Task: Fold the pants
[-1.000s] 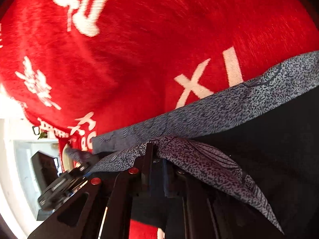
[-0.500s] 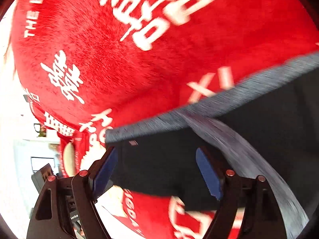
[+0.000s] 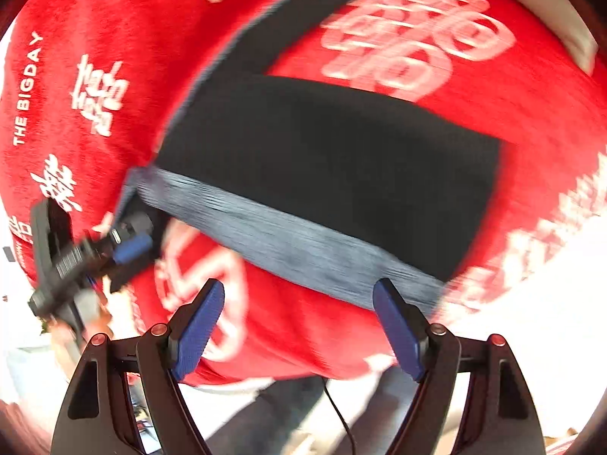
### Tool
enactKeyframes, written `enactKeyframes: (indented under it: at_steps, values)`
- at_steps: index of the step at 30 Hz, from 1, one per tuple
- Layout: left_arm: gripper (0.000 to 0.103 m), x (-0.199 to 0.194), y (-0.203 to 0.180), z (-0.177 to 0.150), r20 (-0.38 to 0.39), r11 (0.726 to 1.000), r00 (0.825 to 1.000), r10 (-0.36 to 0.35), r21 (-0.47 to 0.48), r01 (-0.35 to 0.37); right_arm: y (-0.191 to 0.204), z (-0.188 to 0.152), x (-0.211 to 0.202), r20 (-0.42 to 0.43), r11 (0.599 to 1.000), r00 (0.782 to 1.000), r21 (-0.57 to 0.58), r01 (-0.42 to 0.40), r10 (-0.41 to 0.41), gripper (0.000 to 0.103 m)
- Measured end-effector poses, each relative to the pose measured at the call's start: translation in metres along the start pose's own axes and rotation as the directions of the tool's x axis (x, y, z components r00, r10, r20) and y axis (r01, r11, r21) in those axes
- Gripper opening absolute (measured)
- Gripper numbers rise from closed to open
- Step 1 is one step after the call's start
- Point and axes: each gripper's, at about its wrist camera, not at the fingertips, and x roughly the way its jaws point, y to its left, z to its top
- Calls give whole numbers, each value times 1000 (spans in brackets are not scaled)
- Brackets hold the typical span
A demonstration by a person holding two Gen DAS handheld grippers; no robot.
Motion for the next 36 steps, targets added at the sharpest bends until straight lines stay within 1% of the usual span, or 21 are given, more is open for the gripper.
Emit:
enactKeyframes:
  at_steps: [2,3,4,6,10,12,14,15,16,17,18,19,21,22,23,27,29,31,35,36]
  values:
    - [85,9,-14,1,-1,1000,1000,13,-26,-13,-26,-3,1,-22,1000,1000,9,-5,5,83]
    - [85,15,-20,1,-4,999,1000,18,-37,-18,-39,-5,4,-38,1000,999,20,-14,15,81]
    - [85,20,-25,1,-10,998,1000,28,-51,-28,-49,-5,7,-49,999,999,28,-21,22,76]
    - [85,25,-26,0,-17,997,999,42,-67,-43,-66,-6,12,-66,998,997,36,-47,49,72]
    - [85,32,-31,-1,-32,995,998,62,-72,-64,-79,-7,20,-79,995,992,29,-93,95,63]
    - [85,35,-32,-1,-42,995,997,61,-76,-64,-81,-8,22,-85,990,987,38,-135,137,57]
    - [85,36,-34,-1,-40,996,998,47,-70,-50,-80,-8,26,-87,985,981,28,-171,173,55]
    - [85,37,-35,0,-40,997,998,40,-64,-43,-77,-8,29,-91,983,978,22,-185,186,41]
    - [78,38,-37,0,-42,998,999,31,-59,-34,-75,-9,31,-101,981,976,26,-191,193,15]
    - [51,40,-38,1,-47,998,999,19,-56,-22,-74,-9,34,-118,980,974,48,-191,195,3]
    - [35,43,-40,2,-70,998,997,-20,-53,16,-73,-10,33,-123,979,973,67,-190,197,3]
    - [21,45,-42,3,-87,998,995,-44,-54,39,-70,-9,30,-115,977,972,78,-197,205,3]
    - [21,41,-47,7,-75,998,996,-53,-30,51,-59,-4,13,-81,975,973,68,-213,218,3]
    - [15,36,-50,10,-66,998,996,-63,-11,62,-53,0,4,-63,973,972,60,-224,228,3]
    - [13,28,-53,14,-52,997,996,-76,7,76,-44,6,-10,-36,970,970,43,-239,240,3]
    - [13,-11,-60,39,26,992,992,-122,26,121,-14,40,-44,27,965,965,-36,-260,261,3]
    - [13,-20,-63,53,44,991,990,-132,25,131,-1,66,-56,45,961,961,-72,-269,272,3]
    - [13,-21,-65,70,53,991,989,-136,21,135,8,96,-64,55,958,961,-112,-263,270,3]
    - [13,-9,-75,105,81,995,992,-101,10,101,20,169,-67,57,956,967,-177,-235,248,3]
    - [13,-6,-77,116,97,996,991,-89,5,89,20,194,-65,53,955,968,-183,-232,245,3]
